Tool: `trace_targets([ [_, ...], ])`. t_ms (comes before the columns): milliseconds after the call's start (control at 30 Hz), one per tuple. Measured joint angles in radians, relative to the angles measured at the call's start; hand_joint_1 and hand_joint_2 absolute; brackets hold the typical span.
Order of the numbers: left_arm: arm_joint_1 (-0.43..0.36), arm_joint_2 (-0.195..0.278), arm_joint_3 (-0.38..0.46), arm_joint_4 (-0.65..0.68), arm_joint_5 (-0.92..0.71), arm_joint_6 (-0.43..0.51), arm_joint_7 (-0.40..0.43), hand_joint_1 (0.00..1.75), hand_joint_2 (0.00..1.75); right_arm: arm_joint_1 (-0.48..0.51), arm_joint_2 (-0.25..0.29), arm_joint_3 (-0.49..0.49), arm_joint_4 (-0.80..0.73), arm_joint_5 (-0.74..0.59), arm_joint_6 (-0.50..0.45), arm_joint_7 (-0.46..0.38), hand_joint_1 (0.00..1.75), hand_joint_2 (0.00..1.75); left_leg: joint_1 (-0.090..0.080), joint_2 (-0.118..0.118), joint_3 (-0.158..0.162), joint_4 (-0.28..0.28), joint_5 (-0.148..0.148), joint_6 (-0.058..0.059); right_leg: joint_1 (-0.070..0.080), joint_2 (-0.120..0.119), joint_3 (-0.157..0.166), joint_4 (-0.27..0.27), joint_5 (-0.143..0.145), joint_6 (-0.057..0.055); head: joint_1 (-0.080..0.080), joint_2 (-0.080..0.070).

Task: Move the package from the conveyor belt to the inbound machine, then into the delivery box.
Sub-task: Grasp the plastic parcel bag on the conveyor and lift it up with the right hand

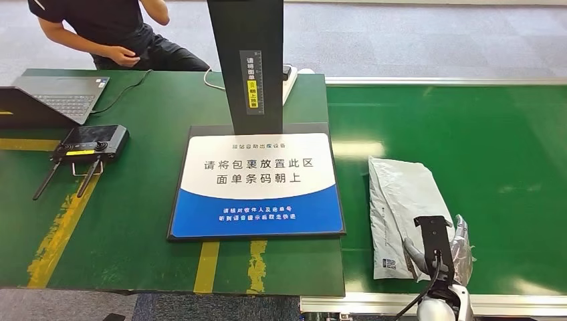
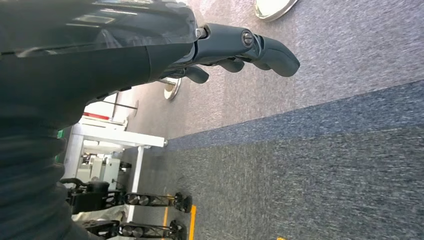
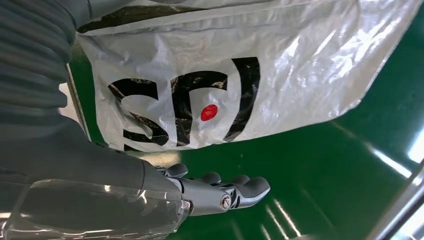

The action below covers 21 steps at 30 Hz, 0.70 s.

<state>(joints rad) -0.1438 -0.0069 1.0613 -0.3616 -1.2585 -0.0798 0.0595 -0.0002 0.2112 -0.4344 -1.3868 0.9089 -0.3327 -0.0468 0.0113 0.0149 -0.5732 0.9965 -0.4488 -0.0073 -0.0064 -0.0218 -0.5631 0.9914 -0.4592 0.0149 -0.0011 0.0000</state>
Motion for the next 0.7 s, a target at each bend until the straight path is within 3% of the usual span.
trace_targets([
  [500,0.019,-0.002,0.000,0.000,0.002,-0.001,0.003,0.00,1.75,-0.037,-0.036,-0.002,0.031,0.141,0.149,0.099,0.00,1.75,0.000,0.000,0.000,0.000,0.000,0.000,0.000,0.000,0.000,0.000,0.000,0.000,0.000,0.000],
  [700,0.021,-0.001,0.001,0.000,0.001,-0.001,0.002,0.00,1.75,-0.073,-0.078,0.023,0.094,0.176,0.259,0.114,0.00,1.75,0.000,0.000,0.000,0.000,0.000,0.000,0.000,0.000,0.000,0.000,0.000,0.000,0.000,0.000],
])
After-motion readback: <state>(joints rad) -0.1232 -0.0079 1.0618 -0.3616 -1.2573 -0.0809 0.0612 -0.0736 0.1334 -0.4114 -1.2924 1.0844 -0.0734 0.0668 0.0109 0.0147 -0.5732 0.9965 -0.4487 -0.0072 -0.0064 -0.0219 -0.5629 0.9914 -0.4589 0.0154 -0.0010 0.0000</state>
